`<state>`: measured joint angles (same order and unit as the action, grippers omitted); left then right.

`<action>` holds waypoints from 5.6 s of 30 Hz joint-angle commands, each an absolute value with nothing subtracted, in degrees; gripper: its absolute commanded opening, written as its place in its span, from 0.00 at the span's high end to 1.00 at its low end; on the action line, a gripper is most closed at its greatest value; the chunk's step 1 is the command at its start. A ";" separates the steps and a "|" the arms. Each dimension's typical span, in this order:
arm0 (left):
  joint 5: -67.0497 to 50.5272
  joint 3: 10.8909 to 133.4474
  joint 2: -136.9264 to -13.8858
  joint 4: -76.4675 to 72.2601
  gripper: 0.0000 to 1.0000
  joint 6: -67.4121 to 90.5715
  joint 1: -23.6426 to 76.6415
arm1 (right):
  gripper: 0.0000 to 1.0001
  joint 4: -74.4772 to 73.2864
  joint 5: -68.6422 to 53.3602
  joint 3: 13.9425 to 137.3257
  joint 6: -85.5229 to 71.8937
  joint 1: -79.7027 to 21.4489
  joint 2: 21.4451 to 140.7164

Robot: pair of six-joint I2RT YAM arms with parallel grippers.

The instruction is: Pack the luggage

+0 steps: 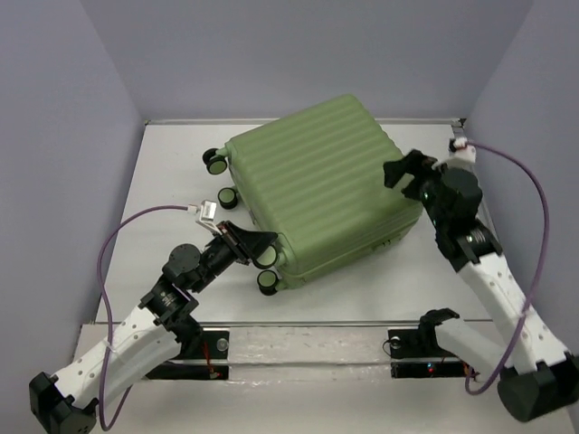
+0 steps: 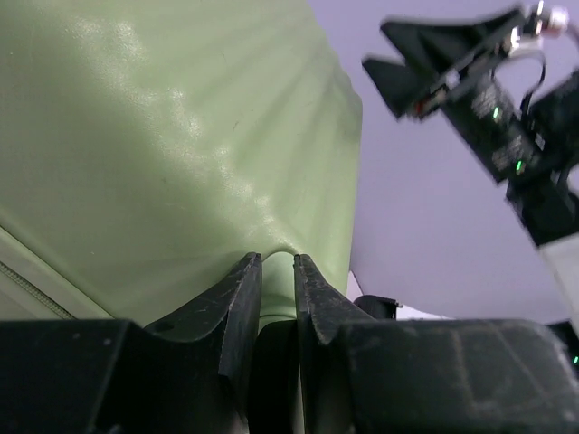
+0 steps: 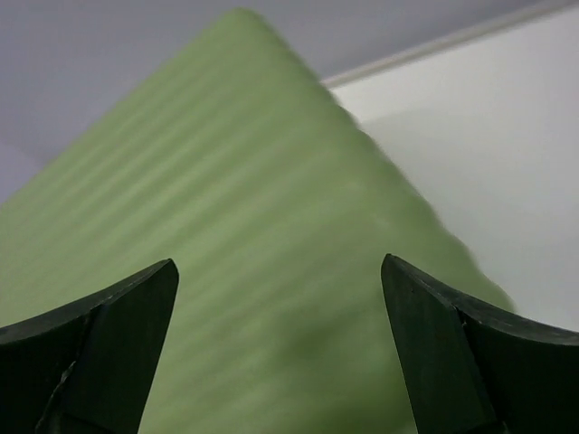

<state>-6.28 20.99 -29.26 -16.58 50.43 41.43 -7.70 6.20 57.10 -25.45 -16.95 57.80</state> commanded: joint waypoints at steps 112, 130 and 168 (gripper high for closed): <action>9.76 34.80 -57.39 -27.42 0.94 51.24 59.77 | 0.93 30.42 -13.02 8.97 -21.08 -48.23 45.80; 0.53 47.28 -64.51 -27.78 0.94 50.10 55.55 | 0.93 72.45 28.20 24.96 -18.04 -86.75 90.65; 19.06 42.73 -37.90 9.74 0.37 36.56 43.77 | 0.00 11.95 53.52 42.78 -26.57 -90.09 65.91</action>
<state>10.59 46.30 -45.15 1.02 39.20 44.80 16.80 50.85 35.44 -32.64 -89.93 64.97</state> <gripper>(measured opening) 0.663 0.995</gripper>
